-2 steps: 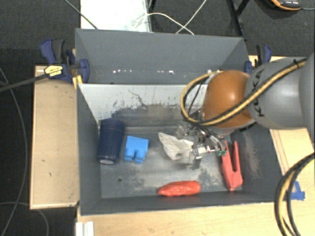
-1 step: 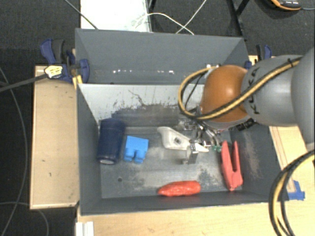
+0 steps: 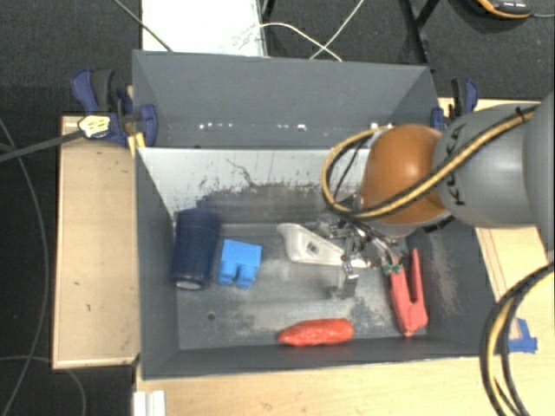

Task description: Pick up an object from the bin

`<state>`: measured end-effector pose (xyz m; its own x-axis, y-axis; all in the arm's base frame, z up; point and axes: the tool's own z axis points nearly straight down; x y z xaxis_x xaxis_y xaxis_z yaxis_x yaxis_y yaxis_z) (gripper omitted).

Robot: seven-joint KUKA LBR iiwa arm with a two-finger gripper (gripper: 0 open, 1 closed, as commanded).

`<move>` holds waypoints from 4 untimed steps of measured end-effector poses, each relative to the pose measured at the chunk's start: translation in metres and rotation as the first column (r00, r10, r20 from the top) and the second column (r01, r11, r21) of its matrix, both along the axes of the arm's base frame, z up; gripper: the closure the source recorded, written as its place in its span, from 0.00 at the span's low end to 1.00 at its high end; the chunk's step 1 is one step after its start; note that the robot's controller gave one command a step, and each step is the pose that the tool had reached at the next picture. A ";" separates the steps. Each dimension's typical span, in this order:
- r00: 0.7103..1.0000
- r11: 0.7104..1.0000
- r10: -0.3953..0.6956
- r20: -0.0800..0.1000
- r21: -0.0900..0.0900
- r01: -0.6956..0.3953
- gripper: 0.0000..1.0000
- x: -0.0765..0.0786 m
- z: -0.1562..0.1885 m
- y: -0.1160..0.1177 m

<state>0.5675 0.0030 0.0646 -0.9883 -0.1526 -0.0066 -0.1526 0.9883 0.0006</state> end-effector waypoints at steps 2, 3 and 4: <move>0.999 0.999 -0.037 0.004 -0.001 0.037 1.00 -0.002 0.003 0.008; 0.999 0.999 -0.038 0.004 -0.001 0.038 1.00 -0.002 0.003 0.008; 0.999 0.999 -0.040 -0.005 -0.001 0.040 1.00 -0.005 0.026 0.008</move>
Offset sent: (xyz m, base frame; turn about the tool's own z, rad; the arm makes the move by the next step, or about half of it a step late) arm -0.0035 0.0080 0.0013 0.0350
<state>0.5622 0.0108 0.0907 -0.9936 -0.1131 -0.0014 -0.1131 0.9936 0.0007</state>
